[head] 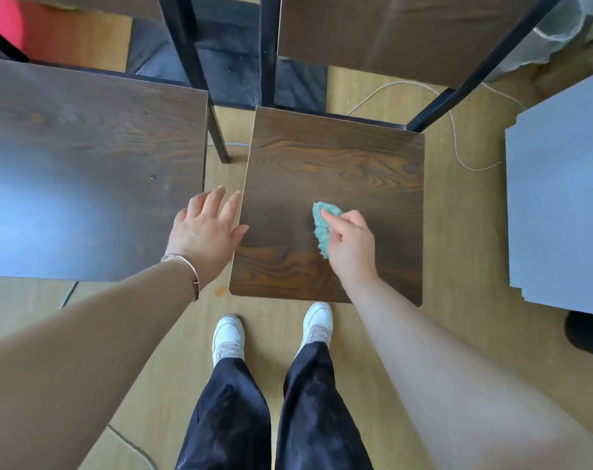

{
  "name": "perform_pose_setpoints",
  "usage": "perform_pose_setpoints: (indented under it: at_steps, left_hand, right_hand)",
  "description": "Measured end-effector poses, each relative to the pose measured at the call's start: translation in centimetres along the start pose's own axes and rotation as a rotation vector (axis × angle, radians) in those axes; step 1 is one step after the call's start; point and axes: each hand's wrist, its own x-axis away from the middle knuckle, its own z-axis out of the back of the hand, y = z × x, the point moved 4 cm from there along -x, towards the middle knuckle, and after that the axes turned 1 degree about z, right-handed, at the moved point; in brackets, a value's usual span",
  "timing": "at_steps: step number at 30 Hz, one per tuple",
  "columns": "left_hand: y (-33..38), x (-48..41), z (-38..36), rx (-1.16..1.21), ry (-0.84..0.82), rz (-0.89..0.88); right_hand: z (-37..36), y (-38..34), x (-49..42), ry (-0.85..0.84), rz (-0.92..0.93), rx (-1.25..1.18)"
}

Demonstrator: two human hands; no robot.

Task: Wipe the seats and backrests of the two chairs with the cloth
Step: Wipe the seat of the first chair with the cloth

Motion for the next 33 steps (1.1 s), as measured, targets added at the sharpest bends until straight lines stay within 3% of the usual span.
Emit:
perform_pose_setpoints:
  at_steps: [3,7,17,24,27,33]
  left_hand:
    - [2.9,-2.3,0.0,0.004,0.002,-0.029]
    - [6.2,-5.1,-0.5,-0.008,-0.02,-0.045]
    - [7.8,-6.8,-0.8,-0.007,-0.048,-0.067]
    - [5.7,-5.9,0.4,-0.007,-0.023,-0.034]
    - [3.7,-4.9,0.9,0.002,0.001,-0.007]
    - [-1.3,-1.3,0.6,0.007,0.008,0.048]
  right_hand:
    - [4.5,4.5,-5.0,0.094,-0.201,-0.008]
    - [7.9,9.3,-9.6,0.164,-0.302,0.03]
    - [6.1,9.7,-11.0,0.066,-0.352,0.151]
    - [0.0,3.5,-9.5,-0.098,-0.141,0.223]
    - [-3.6,0.7,-7.4,-0.256,0.064,0.263]
    - [-8.4,-2.8,-1.5,-0.412,0.177,0.222]
